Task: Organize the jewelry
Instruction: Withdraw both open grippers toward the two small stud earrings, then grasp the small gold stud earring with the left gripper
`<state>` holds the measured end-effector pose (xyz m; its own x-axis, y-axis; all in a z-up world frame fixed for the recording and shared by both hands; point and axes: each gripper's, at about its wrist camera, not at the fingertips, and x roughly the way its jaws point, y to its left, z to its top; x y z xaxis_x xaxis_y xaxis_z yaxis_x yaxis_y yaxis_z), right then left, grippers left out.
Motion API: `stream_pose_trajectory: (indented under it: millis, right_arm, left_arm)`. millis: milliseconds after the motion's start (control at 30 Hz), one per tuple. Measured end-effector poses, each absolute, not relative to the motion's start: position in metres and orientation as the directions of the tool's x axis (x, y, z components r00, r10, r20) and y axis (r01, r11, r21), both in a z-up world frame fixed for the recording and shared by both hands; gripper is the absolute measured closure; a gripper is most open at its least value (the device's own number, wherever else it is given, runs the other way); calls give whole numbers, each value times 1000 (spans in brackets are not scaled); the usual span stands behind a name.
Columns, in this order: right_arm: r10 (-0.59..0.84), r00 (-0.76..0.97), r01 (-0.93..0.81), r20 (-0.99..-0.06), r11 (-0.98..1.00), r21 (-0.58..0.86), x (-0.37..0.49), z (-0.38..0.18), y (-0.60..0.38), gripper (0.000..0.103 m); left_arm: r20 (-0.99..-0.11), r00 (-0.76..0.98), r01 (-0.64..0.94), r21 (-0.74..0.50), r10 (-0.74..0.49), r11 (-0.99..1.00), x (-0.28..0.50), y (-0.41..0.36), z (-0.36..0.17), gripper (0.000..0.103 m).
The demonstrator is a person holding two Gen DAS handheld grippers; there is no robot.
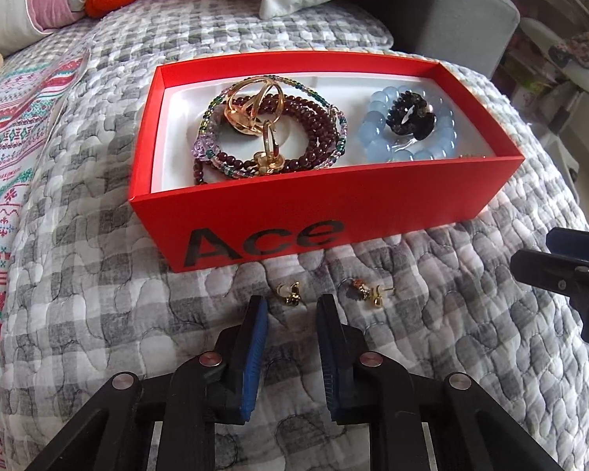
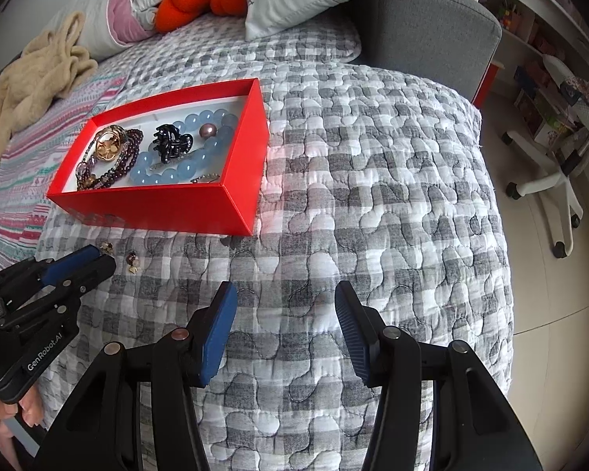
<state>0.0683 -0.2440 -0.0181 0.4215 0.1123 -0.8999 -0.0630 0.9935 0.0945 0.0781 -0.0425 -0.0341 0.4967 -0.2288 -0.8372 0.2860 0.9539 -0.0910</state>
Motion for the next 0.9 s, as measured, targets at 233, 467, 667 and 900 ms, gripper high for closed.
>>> stream_pose_trajectory:
  millis: [233,467,667,900]
  right_arm:
    - [109,411,-75,-905,993,86,70,-22,-244,48]
    - [117,408,-92,-906,992,87,69,-21,-237,48]
    - [139,402,-127,-905,987,95,67,-23,-217,48]
    - [155,404,-201,-902,976,78,62,-30,-181,48]
  left_arm:
    - [-835,514,267,-64,-198,961,82,-45,-35,100]
    - [-837,503,267,-87,-216,960,77,-38,-30,101]
    - [-836,505,225,-111,-214,968,71,-14,-25,101]
    - [-824,527,201,-114,-205,973,61,11,-16,101]
